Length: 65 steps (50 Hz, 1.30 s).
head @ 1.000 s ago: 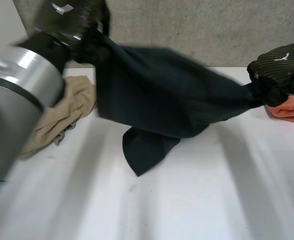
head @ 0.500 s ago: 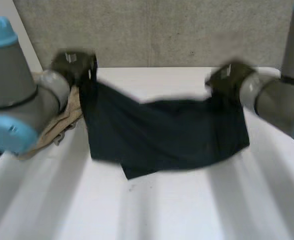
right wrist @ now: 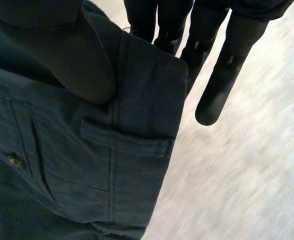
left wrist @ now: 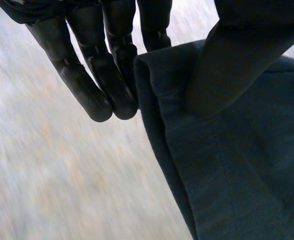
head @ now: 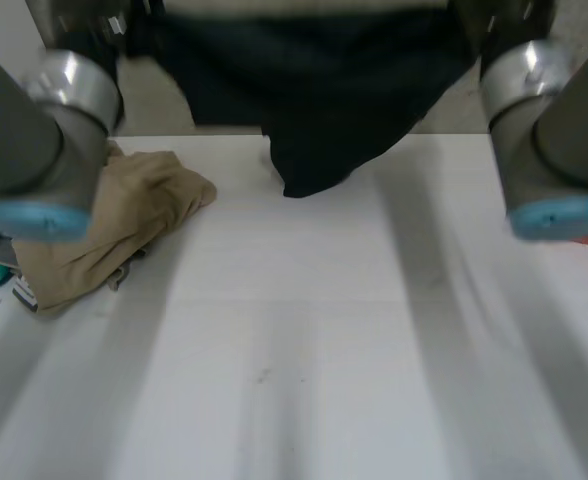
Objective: Fold the laundry.
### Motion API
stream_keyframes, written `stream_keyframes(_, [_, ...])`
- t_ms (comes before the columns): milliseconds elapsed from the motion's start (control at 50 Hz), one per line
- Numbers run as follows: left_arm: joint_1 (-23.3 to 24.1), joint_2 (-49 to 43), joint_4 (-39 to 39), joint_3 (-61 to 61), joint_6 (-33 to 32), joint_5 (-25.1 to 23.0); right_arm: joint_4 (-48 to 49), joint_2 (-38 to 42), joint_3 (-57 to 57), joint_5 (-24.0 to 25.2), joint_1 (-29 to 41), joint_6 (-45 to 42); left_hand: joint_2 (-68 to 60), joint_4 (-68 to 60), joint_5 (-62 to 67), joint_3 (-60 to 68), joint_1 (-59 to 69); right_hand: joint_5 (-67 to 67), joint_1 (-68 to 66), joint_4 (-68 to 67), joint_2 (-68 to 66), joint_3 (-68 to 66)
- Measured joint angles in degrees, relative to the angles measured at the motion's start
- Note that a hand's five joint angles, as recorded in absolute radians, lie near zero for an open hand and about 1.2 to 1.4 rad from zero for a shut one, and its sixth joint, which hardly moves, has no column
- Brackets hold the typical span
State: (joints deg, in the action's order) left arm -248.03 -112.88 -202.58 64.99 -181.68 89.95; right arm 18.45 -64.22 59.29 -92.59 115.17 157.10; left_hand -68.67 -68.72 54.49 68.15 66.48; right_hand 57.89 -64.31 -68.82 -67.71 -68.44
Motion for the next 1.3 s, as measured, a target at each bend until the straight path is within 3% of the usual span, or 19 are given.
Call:
stream_keyframes(200, [1.5, -5.4, -2.6, 23.1, -1.2, -4.6, -3.2, 8.7, 15.3, 1.5, -2.3, -1.5, 0.0, 0.0, 0.0, 0.0, 0.0, 0.0, 0.0, 0.0, 0.0, 0.0])
stream_keyframes(320, [2.2, -2.2, 2.5, 32.7, -2.9, -7.1, -12.5, 7.1, 21.4, 2.2, -4.2, -4.8, 0.0, 0.0, 0.0, 0.0, 0.0, 0.0, 0.0, 0.0, 0.0, 0.0])
stream_keyframes(460, [3.8, 7.9, 20.3, 38.0, -7.6, -9.1, -31.3, 0.5, 23.3, 4.1, -6.9, -13.0, 0.0, 0.0, 0.0, 0.0, 0.0, 0.0, 0.0, 0.0, 0.0, 0.0])
stream_keyframes(520, [5.4, 13.4, 35.1, 38.7, -12.3, -9.7, -44.5, -3.3, 23.6, 5.2, -8.9, -20.3, 0.0, 0.0, 0.0, 0.0, 0.0, 0.0, 0.0, 0.0, 0.0, 0.0])
stream_keyframes(620, [8.8, 18.9, 53.5, 38.5, -20.0, -11.0, -61.7, -7.4, 25.4, 7.1, -12.9, -31.6, 0.0, 0.0, 0.0, 0.0, 0.0, 0.0, 0.0, 0.0, 0.0, 0.0])
stream_keyframes(720, [12.8, 20.9, 60.8, 36.8, -25.0, -11.8, -65.8, -8.9, 27.8, 9.6, -15.9, -37.3, 0.0, 0.0, 0.0, 0.0, 0.0, 0.0, 0.0, 0.0, 0.0, 0.0])
stream_keyframes(800, [14.9, 19.2, 58.8, 34.4, -25.5, -10.6, -63.9, -8.7, 28.7, 10.6, -17.0, -37.4, 0.0, 0.0, 1.8, 0.0, 0.0, 0.0, 0.0, 0.0, 0.0, 0.0])
stream_keyframes(940, [16.4, 9.3, 49.6, 25.0, -24.0, -3.6, -55.5, -7.2, 28.1, 11.0, -17.8, -31.9, 0.0, 0.0, 2.3, 0.0, 0.0, 0.0, 0.0, 0.0, 0.0, 0.0])
stream_keyframes(1120, [14.4, -6.0, 33.4, 6.5, -22.9, 3.2, -34.1, -5.1, 25.8, 10.9, -17.8, -17.7, 0.0, 0.0, 2.3, 0.0, 0.0, 0.0, 0.0, 0.0, 0.0, 0.0])
stream_keyframes(1300, [12.8, -25.9, 19.9, -17.8, -26.6, 3.6, -12.9, 3.1, 22.5, 8.9, -15.8, -12.8, 0.0, 0.0, 2.3, 0.0, 0.0, 0.0, 0.0, 0.0, 0.0, 0.0])
